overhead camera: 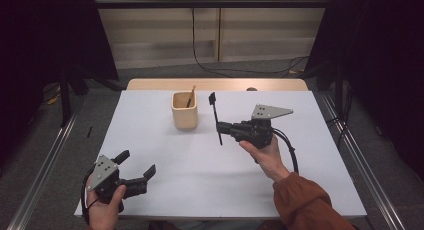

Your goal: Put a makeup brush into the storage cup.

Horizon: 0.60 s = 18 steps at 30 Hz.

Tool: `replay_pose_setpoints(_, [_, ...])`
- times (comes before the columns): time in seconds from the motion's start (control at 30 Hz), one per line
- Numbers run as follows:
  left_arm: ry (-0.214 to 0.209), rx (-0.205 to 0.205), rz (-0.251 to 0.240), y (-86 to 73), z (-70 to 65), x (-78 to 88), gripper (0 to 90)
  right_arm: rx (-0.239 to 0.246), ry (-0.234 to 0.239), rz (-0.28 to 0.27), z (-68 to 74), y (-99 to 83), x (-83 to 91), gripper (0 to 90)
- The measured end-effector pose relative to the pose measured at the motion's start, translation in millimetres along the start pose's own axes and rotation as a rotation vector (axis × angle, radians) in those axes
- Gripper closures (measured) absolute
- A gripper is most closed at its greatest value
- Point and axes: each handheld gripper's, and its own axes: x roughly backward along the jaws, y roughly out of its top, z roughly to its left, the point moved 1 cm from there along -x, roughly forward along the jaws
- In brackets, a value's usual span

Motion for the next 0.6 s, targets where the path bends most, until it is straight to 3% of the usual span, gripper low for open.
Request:
replay_pose_setpoints(0.33, [-0.044,-0.004,-0.01,3.6,-6.1,-0.1,1.6,0.001,-0.006,-0.007,-2.7,0.0,4.0,86.4])
replay_pose_setpoints(0.6, [-0.087,-0.036,-0.039,20.5,-12.9,-0.6,1.4,0.013,-0.007,0.0,-1.6,-2.0,2.6,86.4])
